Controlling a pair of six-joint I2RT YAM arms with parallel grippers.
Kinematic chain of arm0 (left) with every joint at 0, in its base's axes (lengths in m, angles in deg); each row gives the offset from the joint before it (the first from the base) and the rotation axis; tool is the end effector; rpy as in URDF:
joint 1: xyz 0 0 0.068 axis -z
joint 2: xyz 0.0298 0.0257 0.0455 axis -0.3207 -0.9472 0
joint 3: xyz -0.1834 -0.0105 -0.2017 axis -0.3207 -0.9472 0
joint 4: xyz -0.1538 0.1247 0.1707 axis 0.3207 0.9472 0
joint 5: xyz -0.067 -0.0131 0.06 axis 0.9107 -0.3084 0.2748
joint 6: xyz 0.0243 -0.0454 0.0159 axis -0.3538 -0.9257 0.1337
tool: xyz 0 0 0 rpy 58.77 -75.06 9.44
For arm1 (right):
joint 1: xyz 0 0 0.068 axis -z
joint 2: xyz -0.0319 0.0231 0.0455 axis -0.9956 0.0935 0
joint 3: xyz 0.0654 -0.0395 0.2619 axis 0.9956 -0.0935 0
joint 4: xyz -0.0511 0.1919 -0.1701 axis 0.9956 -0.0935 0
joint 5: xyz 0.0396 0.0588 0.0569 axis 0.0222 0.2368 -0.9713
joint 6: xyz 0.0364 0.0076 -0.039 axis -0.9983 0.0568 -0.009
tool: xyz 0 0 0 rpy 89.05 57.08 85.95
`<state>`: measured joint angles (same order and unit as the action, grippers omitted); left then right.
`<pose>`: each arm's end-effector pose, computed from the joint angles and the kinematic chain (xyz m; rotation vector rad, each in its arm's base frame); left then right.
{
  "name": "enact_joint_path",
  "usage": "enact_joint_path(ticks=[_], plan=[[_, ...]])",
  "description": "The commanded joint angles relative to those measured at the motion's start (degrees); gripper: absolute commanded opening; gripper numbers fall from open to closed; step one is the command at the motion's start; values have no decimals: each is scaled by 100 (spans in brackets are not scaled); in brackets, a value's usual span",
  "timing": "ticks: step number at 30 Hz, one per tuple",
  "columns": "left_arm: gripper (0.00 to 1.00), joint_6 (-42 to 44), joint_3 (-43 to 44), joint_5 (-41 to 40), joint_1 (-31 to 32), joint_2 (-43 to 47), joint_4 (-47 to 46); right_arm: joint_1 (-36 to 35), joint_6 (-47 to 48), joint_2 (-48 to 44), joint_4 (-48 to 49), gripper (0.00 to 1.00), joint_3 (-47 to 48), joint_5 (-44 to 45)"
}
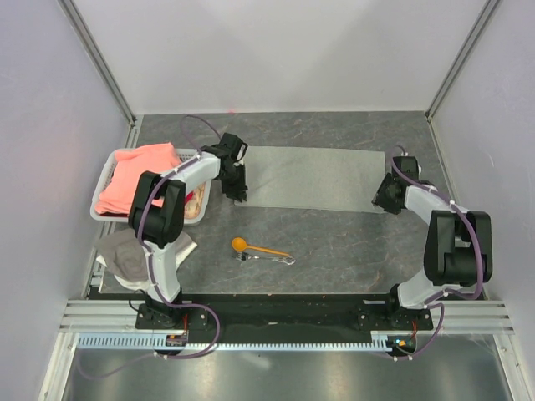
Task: Fold the napkin into a case and place the utensils inside
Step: Fold and flatten the napkin at the center of the board, then smooth out the rectangle-folded napkin at the center of the board.
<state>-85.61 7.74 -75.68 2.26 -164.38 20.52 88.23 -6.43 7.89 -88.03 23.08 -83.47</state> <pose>0.3750 -0.1478 0.1670 -0.0638 2.8628 -0.3291 0.3029 -0.0217 0.1682 0.6811 2.5068 0.0401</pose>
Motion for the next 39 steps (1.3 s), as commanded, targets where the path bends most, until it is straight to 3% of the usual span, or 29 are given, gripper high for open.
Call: enact_joint_path(ticks=[1, 3, 7, 10, 13, 14, 15, 29, 39], plan=[[28, -313, 902, 500, -102, 190, -200, 1, -23, -51, 79, 53, 760, -22], [25, -471, 1308, 624, -224, -249, -341, 1, -76, 458, 158, 59, 1364, -267], [16, -761, 2536, 826, -444, -1189, -385, 1, -155, 1390, 123, 61, 2385, -427], [11, -858, 3196, 932, -585, -1761, -394, -8, -173, 1979, 150, 54, 3062, -427], [9, -875, 3567, 949, -656, -2061, -490, -17, -199, 2498, 141, 40, 3695, -418], [9, -875, 3595, 941, -664, -2096, -560, -25, -199, 2664, 132, 33, 3827, -384], [9, -875, 3595, 940, -691, -2114, -744, -26, -173, 2744, 141, 32, 4020, -349], [9, -1323, 3674, 1152, -805, -2588, -1413, -26, 91, 3158, 106, 31, 4400, 38], [6, -2018, 3692, 1196, -1042, -2957, -1396, 10, 468, 3755, 167, 30, 4935, 337]])
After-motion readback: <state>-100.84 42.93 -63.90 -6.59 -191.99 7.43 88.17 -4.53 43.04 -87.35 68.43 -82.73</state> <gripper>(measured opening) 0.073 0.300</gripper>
